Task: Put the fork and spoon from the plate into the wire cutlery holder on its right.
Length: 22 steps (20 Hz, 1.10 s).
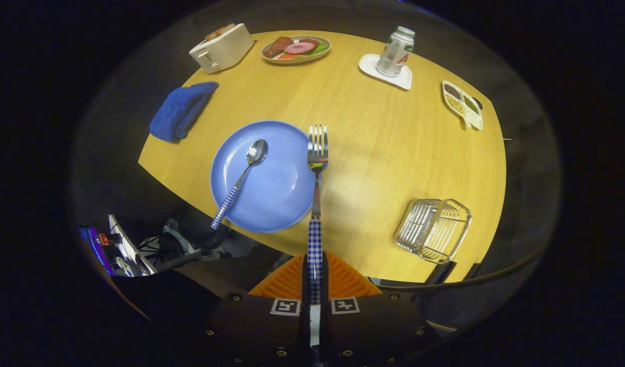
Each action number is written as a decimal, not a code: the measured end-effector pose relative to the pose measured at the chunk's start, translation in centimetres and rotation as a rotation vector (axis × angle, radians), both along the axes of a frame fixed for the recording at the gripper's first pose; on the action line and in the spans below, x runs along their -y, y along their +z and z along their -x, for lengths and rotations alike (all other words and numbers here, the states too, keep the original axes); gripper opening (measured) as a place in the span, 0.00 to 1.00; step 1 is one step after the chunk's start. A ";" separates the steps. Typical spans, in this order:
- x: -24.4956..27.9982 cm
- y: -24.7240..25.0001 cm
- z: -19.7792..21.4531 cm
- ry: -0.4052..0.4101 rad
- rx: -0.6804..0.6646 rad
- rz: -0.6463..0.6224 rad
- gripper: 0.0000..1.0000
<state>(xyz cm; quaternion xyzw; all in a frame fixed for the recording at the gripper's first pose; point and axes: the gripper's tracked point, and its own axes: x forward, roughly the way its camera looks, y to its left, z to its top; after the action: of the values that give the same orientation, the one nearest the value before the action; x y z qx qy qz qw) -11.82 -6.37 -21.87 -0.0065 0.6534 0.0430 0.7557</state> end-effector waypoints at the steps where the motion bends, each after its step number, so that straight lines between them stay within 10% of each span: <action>1: 0.8 0.4 0.7 -0.012 0.004 0.000 0.08; 11: 8.6 2.1 7.8 -0.202 -0.004 -0.024 0.08; 22: 14.1 1.5 10.9 -0.141 -0.221 -0.047 0.08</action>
<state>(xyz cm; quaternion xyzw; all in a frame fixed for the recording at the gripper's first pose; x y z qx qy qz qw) -22.67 -20.51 -20.33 0.0618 0.7302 0.0057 0.6804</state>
